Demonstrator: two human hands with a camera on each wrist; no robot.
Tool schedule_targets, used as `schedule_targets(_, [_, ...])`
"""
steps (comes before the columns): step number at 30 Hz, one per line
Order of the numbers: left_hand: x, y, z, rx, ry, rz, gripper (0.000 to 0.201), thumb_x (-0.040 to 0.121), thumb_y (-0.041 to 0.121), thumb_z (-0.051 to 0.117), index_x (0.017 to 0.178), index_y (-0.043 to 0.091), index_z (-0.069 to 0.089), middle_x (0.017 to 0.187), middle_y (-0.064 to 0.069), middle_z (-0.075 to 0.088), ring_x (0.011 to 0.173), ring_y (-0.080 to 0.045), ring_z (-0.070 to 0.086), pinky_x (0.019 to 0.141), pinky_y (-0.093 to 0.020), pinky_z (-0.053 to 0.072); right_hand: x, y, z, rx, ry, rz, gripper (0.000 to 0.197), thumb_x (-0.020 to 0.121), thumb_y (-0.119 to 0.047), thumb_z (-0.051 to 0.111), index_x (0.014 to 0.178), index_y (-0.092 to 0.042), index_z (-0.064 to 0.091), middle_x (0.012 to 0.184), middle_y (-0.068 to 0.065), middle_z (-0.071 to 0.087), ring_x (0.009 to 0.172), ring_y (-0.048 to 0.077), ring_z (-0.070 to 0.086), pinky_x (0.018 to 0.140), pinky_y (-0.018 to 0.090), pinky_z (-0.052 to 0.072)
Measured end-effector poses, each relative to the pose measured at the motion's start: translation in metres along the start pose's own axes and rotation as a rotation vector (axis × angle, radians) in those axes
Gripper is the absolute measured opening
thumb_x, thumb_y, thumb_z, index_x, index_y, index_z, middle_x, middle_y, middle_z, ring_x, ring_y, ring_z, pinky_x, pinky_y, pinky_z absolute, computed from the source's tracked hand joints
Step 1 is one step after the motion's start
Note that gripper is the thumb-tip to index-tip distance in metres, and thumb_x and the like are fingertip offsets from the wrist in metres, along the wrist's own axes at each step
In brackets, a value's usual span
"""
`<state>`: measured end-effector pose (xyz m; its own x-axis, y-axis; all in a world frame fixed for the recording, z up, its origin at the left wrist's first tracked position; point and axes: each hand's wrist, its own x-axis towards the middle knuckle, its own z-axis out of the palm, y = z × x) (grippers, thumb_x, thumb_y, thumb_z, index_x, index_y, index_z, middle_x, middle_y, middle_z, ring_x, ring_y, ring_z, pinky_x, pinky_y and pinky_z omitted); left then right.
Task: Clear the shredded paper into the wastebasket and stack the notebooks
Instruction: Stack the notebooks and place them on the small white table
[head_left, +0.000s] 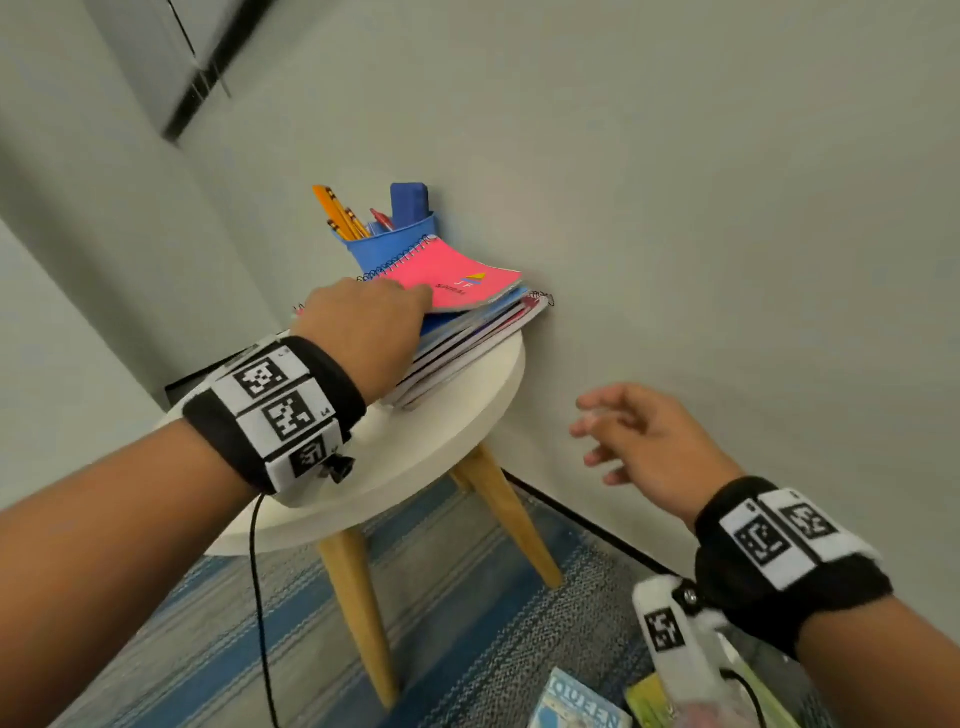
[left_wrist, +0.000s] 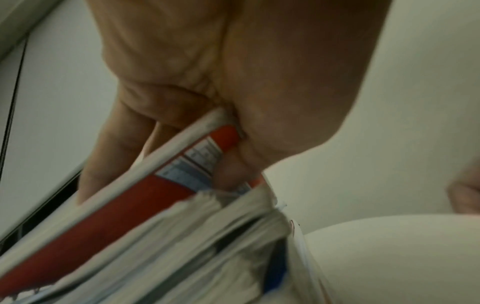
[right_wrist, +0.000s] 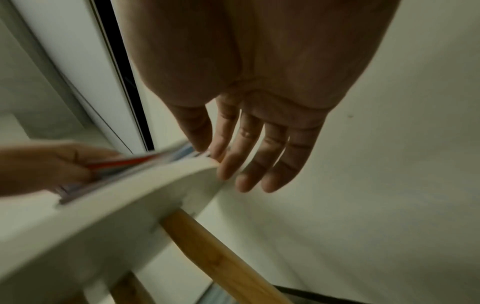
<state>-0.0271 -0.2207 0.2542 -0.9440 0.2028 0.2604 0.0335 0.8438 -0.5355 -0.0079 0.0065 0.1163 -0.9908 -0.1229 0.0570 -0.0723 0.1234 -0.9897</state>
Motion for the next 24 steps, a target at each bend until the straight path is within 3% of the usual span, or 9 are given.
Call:
schedule_targets(2, [0.005,-0.001,0.008,0.008,-0.067,0.004,0.035,0.089,0.024,0.037,0.122,0.023,0.046,0.104,-0.004,0.061,0.088,-0.031,0.059,0.063,-0.032,0.041,-0.001,0.027,-0.003,-0.12,-0.063,0.044,0.013,0.095,-0.016,0.056,0.1,-0.026,0.063,0.095,-0.002,0.071,0.075,0.015,0.067,0.066,0.031,0.053])
schedule_targets(5, [0.011,-0.003,0.018,-0.057,-0.155,0.011,0.04,0.094,0.042,0.026,0.127,0.024,0.042,0.112,-0.003,0.058,0.097,-0.03,0.058,0.08,-0.037,0.049,-0.006,0.065,-0.009,-0.28,-0.149,0.109,0.011,0.094,-0.019,0.059,0.097,-0.028,0.063,0.093,-0.001,0.07,0.074,0.012,0.068,0.061,0.022,0.049])
schedule_targets(8, [0.015,-0.005,0.021,-0.068,-0.207,0.011,0.058,0.094,0.062,0.016,0.133,0.025,0.038,0.122,-0.005,0.053,0.105,-0.03,0.057,0.086,-0.039,0.047,-0.01,0.092,-0.016,-0.381,-0.189,0.174,0.01,0.094,-0.02,0.058,0.098,-0.028,0.063,0.089,-0.004,0.067,0.075,0.01,0.064,0.067,0.02,0.049])
schedule_targets(10, [0.016,-0.005,0.019,-0.082,-0.22,0.002,0.057,0.094,0.061,0.019,0.133,0.025,0.038,0.12,-0.006,0.053,0.103,-0.029,0.057,0.088,-0.041,0.049,-0.013,0.107,-0.019,-0.438,-0.226,0.232,0.01,0.094,-0.02,0.056,0.097,-0.026,0.063,0.084,-0.006,0.064,0.074,0.01,0.061,0.069,0.022,0.049])
schedule_targets(12, [0.015,-0.004,0.015,-0.092,-0.219,-0.014,0.057,0.093,0.061,0.023,0.132,0.023,0.039,0.12,-0.007,0.052,0.103,-0.029,0.056,0.088,-0.041,0.048,-0.014,0.122,-0.023,-0.472,-0.265,0.287,0.008,0.093,-0.021,0.057,0.095,-0.026,0.063,0.082,-0.003,0.064,0.076,0.016,0.063,0.075,0.033,0.052])
schedule_targets(14, [0.013,-0.003,0.011,-0.097,-0.219,-0.025,0.059,0.092,0.063,0.025,0.13,0.021,0.041,0.12,-0.008,0.052,0.103,-0.029,0.055,0.088,-0.04,0.048,-0.015,0.132,-0.025,-0.516,-0.289,0.322,0.006,0.092,-0.025,0.058,0.095,-0.027,0.063,0.084,-0.001,0.065,0.08,0.02,0.066,0.079,0.036,0.053])
schedule_targets(19, [0.007,0.004,-0.001,-0.135,-0.172,0.0,0.065,0.092,0.065,0.026,0.138,0.021,0.04,0.129,-0.008,0.051,0.112,-0.028,0.054,0.09,-0.04,0.045,-0.015,0.141,-0.033,-0.578,-0.297,0.36,0.006,0.093,-0.026,0.056,0.096,-0.027,0.061,0.089,0.0,0.067,0.079,0.017,0.068,0.08,0.037,0.055])
schedule_targets(24, [-0.007,0.026,-0.021,-0.124,-0.022,0.058,0.064,0.091,0.065,0.027,0.137,0.022,0.041,0.127,-0.008,0.053,0.111,-0.032,0.054,0.087,-0.044,0.048,-0.017,0.145,-0.035,-0.624,-0.275,0.388,0.006,0.093,-0.027,0.058,0.097,-0.028,0.062,0.092,0.0,0.068,0.082,0.016,0.067,0.068,0.025,0.05])
